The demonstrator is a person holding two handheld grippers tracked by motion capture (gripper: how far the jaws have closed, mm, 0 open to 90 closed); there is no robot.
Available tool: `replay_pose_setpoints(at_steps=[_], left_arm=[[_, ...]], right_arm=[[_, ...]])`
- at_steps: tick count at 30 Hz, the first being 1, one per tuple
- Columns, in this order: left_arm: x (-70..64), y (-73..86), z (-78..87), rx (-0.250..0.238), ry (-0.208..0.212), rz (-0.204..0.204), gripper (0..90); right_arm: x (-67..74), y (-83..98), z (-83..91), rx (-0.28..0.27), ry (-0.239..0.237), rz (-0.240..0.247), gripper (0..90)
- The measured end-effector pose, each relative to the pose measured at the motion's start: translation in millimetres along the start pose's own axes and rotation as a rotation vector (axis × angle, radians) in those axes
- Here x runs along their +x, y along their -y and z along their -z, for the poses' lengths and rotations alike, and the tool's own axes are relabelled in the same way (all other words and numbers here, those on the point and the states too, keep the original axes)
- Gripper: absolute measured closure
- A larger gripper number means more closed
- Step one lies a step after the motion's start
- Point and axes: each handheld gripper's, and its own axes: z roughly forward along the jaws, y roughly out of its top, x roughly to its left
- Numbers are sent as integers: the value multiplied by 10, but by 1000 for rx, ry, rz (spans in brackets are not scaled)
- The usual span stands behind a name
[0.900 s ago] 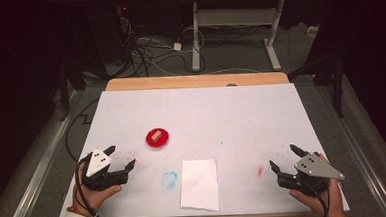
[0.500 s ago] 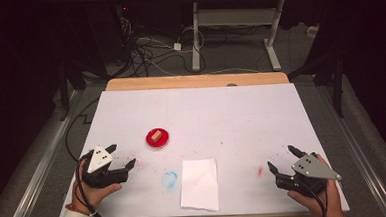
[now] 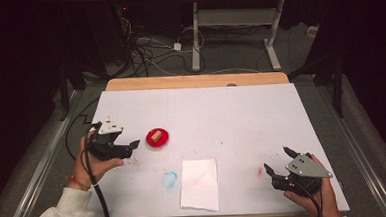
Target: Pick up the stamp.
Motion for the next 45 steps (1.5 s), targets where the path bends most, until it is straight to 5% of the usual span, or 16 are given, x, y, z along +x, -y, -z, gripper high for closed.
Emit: replay_pose_setpoints(at_steps=[4, 14, 20, 36, 45], left_arm=[[-61, -283, -244, 71, 31, -31, 254], [-54, -472, -804, 234, 81, -19, 435], [-27, -477, -943, 254, 110, -5, 540], [-11, -466, -1125, 296, 105, -23, 731], [-6, -458, -1117, 290, 111, -24, 738]], right_arm=[[4, 18, -18, 14, -1, 3, 233], [-1, 54, -14, 27, -6, 15, 233], [0, 61, -25, 32, -9, 16, 233], [-4, 61, -47, 39, -22, 18, 233], [-11, 63, -38, 38, -22, 17, 234]])
